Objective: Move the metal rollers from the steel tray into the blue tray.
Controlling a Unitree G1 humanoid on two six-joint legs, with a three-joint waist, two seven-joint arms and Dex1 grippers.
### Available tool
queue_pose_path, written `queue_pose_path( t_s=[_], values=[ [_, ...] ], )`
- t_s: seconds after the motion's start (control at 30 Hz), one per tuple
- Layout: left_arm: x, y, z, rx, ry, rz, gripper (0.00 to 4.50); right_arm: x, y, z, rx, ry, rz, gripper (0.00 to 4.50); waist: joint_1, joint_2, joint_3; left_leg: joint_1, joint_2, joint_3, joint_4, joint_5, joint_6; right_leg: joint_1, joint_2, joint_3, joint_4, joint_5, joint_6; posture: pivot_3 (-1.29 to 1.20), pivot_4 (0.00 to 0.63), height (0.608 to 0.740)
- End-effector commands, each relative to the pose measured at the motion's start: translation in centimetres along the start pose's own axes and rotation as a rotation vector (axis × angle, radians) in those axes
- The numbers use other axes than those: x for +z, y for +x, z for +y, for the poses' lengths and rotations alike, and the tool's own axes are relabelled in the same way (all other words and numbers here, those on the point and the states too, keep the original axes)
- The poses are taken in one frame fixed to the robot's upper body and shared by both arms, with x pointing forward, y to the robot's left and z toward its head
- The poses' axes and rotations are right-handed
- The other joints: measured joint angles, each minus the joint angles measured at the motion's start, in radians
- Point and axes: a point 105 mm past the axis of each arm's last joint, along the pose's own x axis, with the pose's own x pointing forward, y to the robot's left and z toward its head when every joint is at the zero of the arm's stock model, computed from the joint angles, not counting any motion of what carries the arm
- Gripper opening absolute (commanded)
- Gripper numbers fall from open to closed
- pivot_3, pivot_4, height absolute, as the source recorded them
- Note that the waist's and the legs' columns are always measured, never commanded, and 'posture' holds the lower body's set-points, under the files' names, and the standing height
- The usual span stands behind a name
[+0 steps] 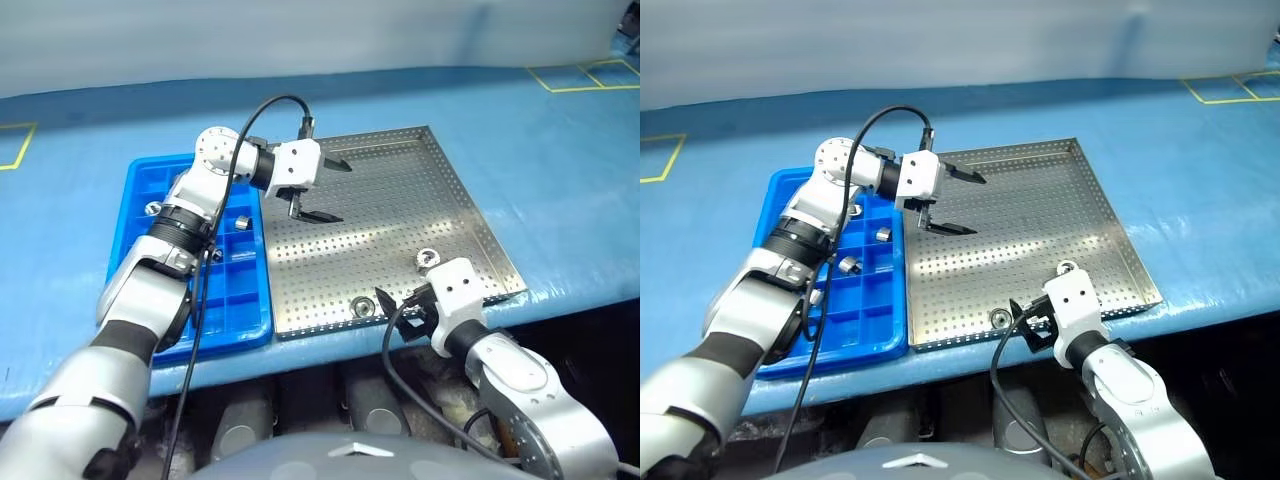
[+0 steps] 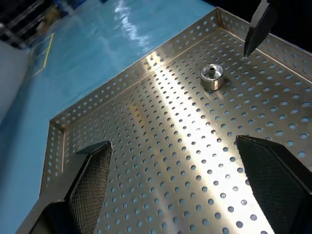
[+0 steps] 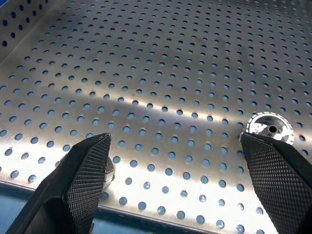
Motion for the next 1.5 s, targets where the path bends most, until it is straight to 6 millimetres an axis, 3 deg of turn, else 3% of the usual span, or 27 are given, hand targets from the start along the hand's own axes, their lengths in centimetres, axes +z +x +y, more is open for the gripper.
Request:
queue_pose_path(
  t_s=[0.03,0.23,0.57,1.03,1.37,1.5],
  values=[
    [0.9,1.0,-1.4,-0.174,0.216,-0.008,4.46,0.8,-0.8,-0.1,-0.043,0.002,-0.042,4.50,-0.020,0.000,0.000,0.000,0.000,0.000,0.000,0.000,0.000,0.000,0.000,0.001,0.000,0.000,0.000,-0.35,0.150,0.740],
    [1.0,2.5,-3.1,-0.358,0.308,-0.015,4.46,0.4,-0.9,0.2,-0.069,0.031,-0.040,4.50,-0.075,0.000,0.000,-0.001,0.000,0.001,0.002,-0.001,0.002,0.000,0.000,0.002,-0.001,-0.001,0.004,-0.38,0.150,0.740],
    [-0.5,3.2,-6.5,-0.581,0.393,0.046,4.46,0.6,-0.7,0.5,-0.082,0.055,-0.048,4.50,-0.151,0.000,0.000,-0.001,0.000,0.000,0.002,-0.001,0.002,0.000,0.000,0.003,0.000,-0.001,0.006,-0.39,0.150,0.740],
    [-0.1,5.1,-9.2,-0.712,0.474,-0.011,4.46,0.4,-0.7,0.8,-0.107,0.093,-0.056,4.50,-0.184,0.000,0.000,-0.001,0.000,0.000,0.001,-0.002,0.003,0.000,-0.001,0.004,-0.001,-0.002,0.007,-0.43,0.150,0.740],
    [-0.8,5.9,-10.8,-0.805,0.494,0.016,4.46,0.5,-0.8,0.7,-0.128,0.101,-0.068,4.50,-0.218,0.000,0.000,-0.001,-0.001,0.000,0.001,-0.002,0.004,0.000,-0.001,0.004,-0.001,-0.002,0.007,-0.45,0.150,0.740],
    [-1.0,6.1,-10.5,-0.790,0.468,0.030,3.56,0.5,-0.8,0.6,-0.134,0.100,-0.071,4.50,-0.225,0.000,0.000,-0.001,-0.001,0.000,0.001,-0.002,0.004,0.000,-0.001,0.004,-0.001,-0.002,0.008,-0.46,0.150,0.740]
  ],
)
